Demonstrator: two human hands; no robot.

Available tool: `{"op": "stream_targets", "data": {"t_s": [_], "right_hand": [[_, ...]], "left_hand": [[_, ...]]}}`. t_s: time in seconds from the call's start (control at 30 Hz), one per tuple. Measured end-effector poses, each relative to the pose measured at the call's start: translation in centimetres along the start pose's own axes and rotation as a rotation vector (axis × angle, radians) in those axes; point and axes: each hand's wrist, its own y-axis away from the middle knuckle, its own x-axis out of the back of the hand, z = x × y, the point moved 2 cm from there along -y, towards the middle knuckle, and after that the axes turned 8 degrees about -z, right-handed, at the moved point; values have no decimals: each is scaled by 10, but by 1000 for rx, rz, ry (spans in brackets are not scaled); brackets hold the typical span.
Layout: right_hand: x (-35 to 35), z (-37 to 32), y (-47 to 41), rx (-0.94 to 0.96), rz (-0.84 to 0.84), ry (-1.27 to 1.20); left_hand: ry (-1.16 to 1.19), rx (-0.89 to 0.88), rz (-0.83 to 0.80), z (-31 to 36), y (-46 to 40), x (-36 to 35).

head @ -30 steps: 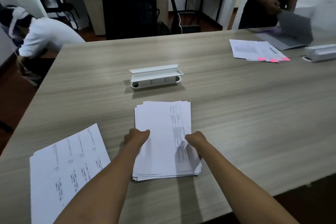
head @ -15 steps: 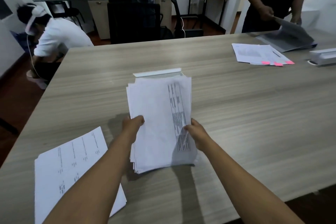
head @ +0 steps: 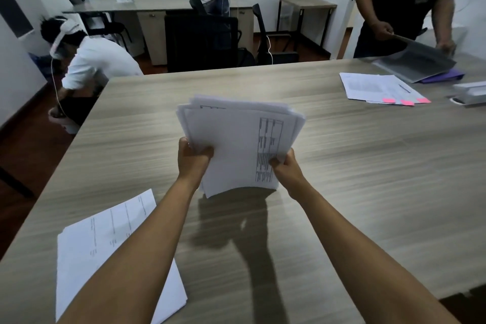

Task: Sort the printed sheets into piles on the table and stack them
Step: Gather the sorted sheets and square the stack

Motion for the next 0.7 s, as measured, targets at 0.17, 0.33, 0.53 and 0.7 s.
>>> {"op": "stream_targets", "data": {"t_s": [0.17,0.33,0.53,0.7], "right_hand": [[2,-37,-4,140,226,-172],[-2,-70,-10,137,300,-348],[-6,-91,-23,-2,433,-390],[0,-100,-32,24,439,-313]], "left_hand": [[-46,-124,21,25,-7,-5],[-20,-71,55,24,-5,-6],[-28,-29,44,9,-3,-9],[-35,35,19,-1,-6,-10]]}}
